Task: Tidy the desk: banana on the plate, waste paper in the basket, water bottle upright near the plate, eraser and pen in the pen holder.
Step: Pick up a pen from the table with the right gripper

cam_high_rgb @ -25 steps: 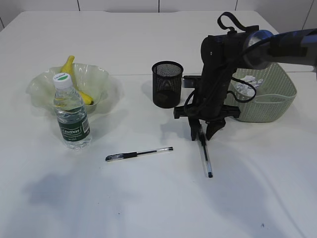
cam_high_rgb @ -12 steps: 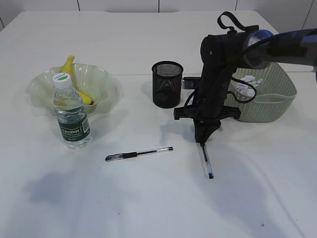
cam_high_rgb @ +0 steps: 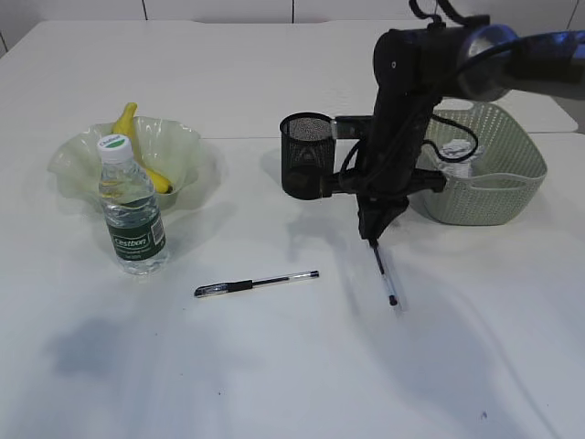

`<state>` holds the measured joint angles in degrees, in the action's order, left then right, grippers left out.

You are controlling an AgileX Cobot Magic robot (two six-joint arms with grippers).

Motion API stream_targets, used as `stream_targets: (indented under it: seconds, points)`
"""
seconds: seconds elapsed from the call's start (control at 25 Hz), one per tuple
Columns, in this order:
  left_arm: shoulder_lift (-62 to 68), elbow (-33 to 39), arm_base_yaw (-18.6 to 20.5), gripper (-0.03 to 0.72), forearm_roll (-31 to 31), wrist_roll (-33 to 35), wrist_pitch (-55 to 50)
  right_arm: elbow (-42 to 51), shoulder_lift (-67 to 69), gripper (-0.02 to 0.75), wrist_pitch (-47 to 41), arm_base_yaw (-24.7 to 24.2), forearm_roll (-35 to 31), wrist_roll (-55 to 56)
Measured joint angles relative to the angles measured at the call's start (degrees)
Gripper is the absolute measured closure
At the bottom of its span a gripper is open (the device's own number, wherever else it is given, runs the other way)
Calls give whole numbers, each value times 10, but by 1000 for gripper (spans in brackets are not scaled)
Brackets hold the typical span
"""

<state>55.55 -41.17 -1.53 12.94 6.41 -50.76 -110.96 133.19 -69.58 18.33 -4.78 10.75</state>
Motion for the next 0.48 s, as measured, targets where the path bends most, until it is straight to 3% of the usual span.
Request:
stream_targets:
  seconds: [0.48]
  points:
    - [0, 0, 0, 200, 0, 0, -9, 0, -139, 681, 35, 0, 12, -43]
